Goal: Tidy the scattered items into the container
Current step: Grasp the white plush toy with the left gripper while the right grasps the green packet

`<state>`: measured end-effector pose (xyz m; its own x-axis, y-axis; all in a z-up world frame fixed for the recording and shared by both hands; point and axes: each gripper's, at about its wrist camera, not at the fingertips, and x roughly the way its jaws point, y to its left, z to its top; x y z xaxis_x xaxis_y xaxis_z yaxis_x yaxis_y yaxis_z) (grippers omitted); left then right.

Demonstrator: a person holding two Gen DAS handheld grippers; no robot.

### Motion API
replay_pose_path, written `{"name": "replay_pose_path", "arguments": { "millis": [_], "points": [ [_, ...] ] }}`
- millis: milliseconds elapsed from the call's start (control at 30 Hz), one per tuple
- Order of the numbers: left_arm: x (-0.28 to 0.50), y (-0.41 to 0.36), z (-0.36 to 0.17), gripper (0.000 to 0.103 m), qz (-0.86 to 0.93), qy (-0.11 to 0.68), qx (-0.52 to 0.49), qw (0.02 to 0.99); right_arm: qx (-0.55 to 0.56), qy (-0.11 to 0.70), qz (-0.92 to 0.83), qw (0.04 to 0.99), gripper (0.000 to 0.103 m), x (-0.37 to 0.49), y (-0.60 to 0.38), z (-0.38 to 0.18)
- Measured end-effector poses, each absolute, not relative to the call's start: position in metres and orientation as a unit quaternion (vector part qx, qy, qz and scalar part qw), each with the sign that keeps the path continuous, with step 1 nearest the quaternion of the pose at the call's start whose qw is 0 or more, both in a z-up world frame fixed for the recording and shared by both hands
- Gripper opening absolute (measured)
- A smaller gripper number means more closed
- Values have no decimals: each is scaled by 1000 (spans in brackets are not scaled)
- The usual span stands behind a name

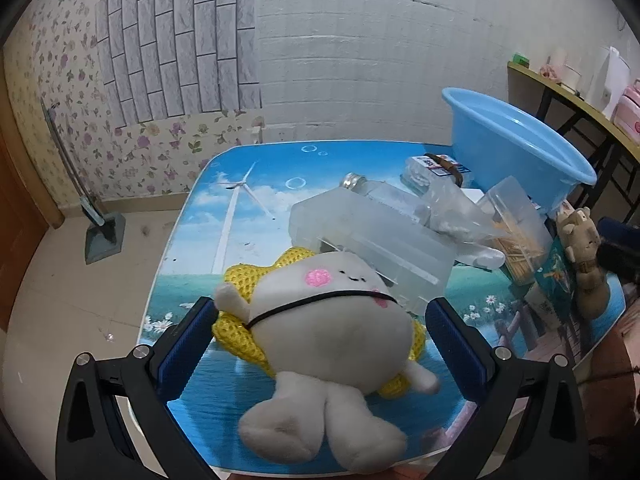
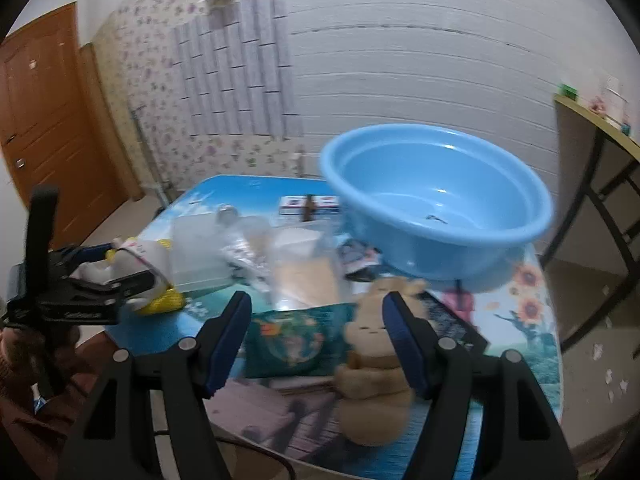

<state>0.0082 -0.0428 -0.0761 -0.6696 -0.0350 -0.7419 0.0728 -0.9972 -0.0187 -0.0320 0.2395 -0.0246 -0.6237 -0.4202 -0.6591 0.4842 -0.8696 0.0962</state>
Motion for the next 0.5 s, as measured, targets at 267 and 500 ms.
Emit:
{"name": "replay_pose_path", "arguments": {
  "millis": [267,500],
  "points": [
    [9,-50,-79,94,-912,33,407,38,370,107,-883,268,68,-24,204,-47],
    [5,-47,-86,94,-911,25,409,35,393,126,-877,247,69,-32,198,-68]
  ]
}}
